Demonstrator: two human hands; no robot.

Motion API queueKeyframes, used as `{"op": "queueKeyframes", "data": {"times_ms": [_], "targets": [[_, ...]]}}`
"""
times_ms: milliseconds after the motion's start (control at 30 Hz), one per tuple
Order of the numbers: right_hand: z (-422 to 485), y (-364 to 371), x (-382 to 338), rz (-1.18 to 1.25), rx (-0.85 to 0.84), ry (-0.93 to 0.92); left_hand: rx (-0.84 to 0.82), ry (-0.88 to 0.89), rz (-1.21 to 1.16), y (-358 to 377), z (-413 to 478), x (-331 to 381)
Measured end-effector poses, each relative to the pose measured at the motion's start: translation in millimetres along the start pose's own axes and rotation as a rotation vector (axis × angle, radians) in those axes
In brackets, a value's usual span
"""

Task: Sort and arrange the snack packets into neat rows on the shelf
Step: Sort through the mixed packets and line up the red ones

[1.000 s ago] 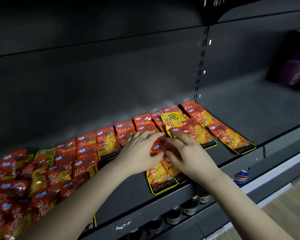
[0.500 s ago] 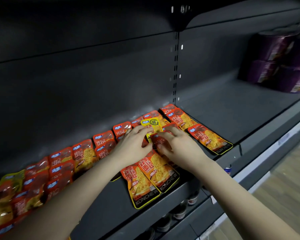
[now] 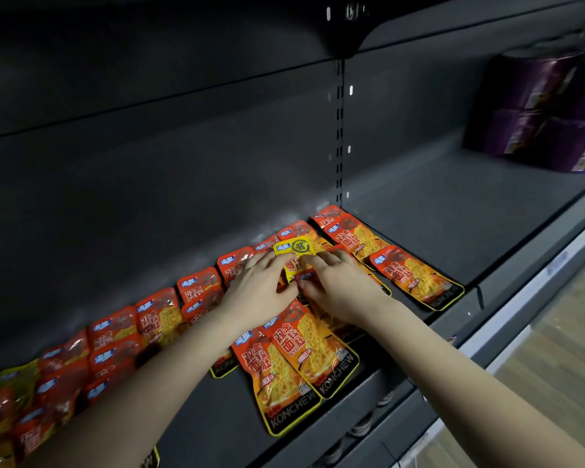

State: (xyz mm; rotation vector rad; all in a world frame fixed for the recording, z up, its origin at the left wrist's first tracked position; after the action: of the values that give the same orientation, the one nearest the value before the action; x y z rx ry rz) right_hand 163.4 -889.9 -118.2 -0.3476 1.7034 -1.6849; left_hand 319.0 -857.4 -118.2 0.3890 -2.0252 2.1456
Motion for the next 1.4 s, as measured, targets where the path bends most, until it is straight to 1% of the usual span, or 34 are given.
{"op": "queueKeyframes", "data": {"times_ms": [200, 333, 433, 533, 633, 733, 800, 1000, 1200, 1400], "targets": [[2, 0, -2, 0.010, 0.010, -0.006, 0.018, 0.051, -0.050, 3, 0, -4], [3, -5, -8, 0.029, 0.016, -0.003, 0.031, 0.023, -0.087, -2, -3, -3], [8, -12, -16, 0.070, 0.043, -0.023, 0.074, -0.003, -0.221, -11, -8, -1], [13, -21, -33, 0.147, 0.109, -0.069, 0.142, -0.036, -0.428, -24, -14, -1], [16, -29, -56, 0.188, 0.199, -0.145, 0.265, -0.062, -0.501, -40, -25, -9], [22, -31, -82, 0.195, 0.266, -0.229, 0.371, -0.117, -0.511, -57, -43, -24], [25, -28, -103, 0.212, 0.271, -0.283, 0.435, -0.162, -0.483, -67, -58, -37], [31, -12, -174, 0.274, 0.189, -0.466, 0.575, -0.277, -0.387, -89, -115, -85], [25, 8, -252, 0.303, 0.083, -0.623, 0.612, -0.396, -0.346, -110, -186, -132], [16, 36, -325, 0.288, -0.012, -0.750, 0.595, -0.505, -0.231, -125, -254, -179]]}}
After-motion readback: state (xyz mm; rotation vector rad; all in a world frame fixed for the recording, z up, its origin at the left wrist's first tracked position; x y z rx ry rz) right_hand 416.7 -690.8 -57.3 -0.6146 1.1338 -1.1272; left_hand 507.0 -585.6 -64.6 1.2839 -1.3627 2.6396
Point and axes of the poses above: each hand's wrist, its own z-axis towards the middle knuckle, its own y-axis out of the palm, x = y × z, the point moved 1 cm from there along z, towards the middle knuckle, and after that the axes turned 8 degrees about -y, right-handed, at the moved point
